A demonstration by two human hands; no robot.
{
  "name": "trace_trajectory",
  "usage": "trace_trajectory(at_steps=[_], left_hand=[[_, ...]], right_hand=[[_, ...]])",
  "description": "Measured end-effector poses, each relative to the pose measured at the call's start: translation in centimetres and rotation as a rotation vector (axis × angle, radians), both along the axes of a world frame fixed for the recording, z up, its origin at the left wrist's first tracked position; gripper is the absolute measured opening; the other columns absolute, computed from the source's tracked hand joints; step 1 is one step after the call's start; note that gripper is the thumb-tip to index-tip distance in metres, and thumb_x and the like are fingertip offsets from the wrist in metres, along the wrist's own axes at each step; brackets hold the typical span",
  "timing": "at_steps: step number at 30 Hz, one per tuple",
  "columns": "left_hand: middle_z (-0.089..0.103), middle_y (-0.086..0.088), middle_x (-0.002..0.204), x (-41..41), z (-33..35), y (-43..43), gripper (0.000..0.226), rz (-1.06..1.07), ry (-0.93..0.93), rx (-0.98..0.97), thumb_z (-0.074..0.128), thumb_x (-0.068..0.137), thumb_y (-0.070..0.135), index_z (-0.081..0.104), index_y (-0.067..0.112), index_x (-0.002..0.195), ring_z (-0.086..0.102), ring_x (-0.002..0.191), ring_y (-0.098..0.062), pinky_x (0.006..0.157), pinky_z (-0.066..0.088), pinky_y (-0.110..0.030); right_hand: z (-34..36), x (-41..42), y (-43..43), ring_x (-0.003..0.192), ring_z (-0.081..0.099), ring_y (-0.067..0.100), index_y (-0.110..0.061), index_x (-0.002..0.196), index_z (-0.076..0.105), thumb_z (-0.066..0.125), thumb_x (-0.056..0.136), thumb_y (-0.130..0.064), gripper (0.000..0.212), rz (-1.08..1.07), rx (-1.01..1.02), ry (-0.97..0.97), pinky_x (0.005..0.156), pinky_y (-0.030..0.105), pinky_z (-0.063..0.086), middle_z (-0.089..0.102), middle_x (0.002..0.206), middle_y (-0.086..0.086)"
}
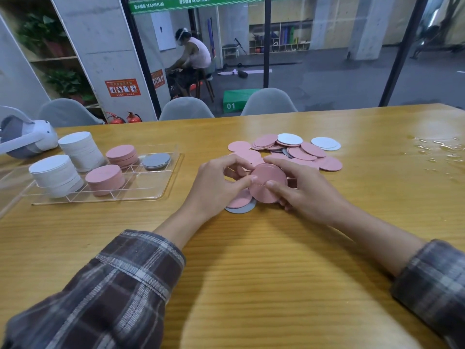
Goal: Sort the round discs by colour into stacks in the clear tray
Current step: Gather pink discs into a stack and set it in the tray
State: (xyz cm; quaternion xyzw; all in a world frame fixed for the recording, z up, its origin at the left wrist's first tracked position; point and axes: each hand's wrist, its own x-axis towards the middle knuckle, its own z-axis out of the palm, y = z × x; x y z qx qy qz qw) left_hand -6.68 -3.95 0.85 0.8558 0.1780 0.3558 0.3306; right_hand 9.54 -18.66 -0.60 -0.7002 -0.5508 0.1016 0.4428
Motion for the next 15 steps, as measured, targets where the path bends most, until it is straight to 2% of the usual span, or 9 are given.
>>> trace_trajectory(at_steps=[3,6,8,11,13,15], left_hand=[[0.071,0.01,0.083,-0.5,0.1,1.4,0.007,0.072,0.139,0.068,0.081,0.087,0.028,0.077,0.025,0.093,0.065,0.075,-0.008,0.068,0.042,-0.01],[0.066,0.012,0.09,-1.3,-0.3,2.6,0.021,0.114,0.363,0.158,0.083,0.083,0.042,0.079,0.027,0.096,0.057,0.076,0.0,0.067,0.038,-0.008],[0.068,0.014,0.089,-1.4,-0.4,2.8,0.028,0.093,0.405,0.147,0.085,0.079,0.05,0.08,0.027,0.095,0.055,0.074,0.004,0.065,0.038,-0.009],[0.073,0.013,0.087,-1.2,-0.3,2.8,0.032,0.084,0.401,0.125,0.085,0.076,0.054,0.08,0.026,0.091,0.057,0.07,0.007,0.063,0.041,-0.012],[0.073,0.014,0.085,-1.2,-0.3,2.8,0.032,0.114,0.371,0.13,0.086,0.074,0.054,0.08,0.027,0.088,0.059,0.071,0.003,0.068,0.049,-0.022],[0.072,0.014,0.083,-1.3,-0.2,2.8,0.027,0.126,0.337,0.143,0.088,0.074,0.048,0.08,0.026,0.086,0.059,0.071,-0.001,0.07,0.052,-0.028]], right_hand=[[0.0,0.4,-0.1,0.071,0.067,0.014,-0.038,0.143,0.053,0.065,0.098,-0.032,0.047,-0.051,0.012,-0.07,0.07,0.031,0.054,0.068,0.102,-0.019],[0.3,0.8,-0.3,0.086,0.066,0.008,-0.036,0.142,0.054,0.064,0.098,-0.031,0.046,-0.106,0.007,-0.115,0.081,0.03,0.049,0.07,0.112,-0.015],[0.4,0.7,-0.4,0.093,0.066,0.006,-0.035,0.143,0.054,0.064,0.098,-0.031,0.047,-0.122,0.0,-0.129,0.086,0.029,0.049,0.069,0.115,-0.016],[0.4,0.5,-0.4,0.081,0.062,-0.003,-0.035,0.145,0.052,0.063,0.099,-0.032,0.047,-0.122,0.0,-0.131,0.083,0.028,0.047,0.068,0.114,-0.018],[0.3,0.6,-0.3,0.079,0.062,-0.002,-0.035,0.145,0.052,0.063,0.099,-0.032,0.048,-0.119,0.009,-0.12,0.084,0.029,0.05,0.068,0.114,-0.017],[0.3,0.6,-0.3,0.072,0.061,-0.002,-0.035,0.145,0.052,0.063,0.099,-0.031,0.048,-0.114,0.016,-0.105,0.08,0.027,0.05,0.066,0.103,-0.019]])
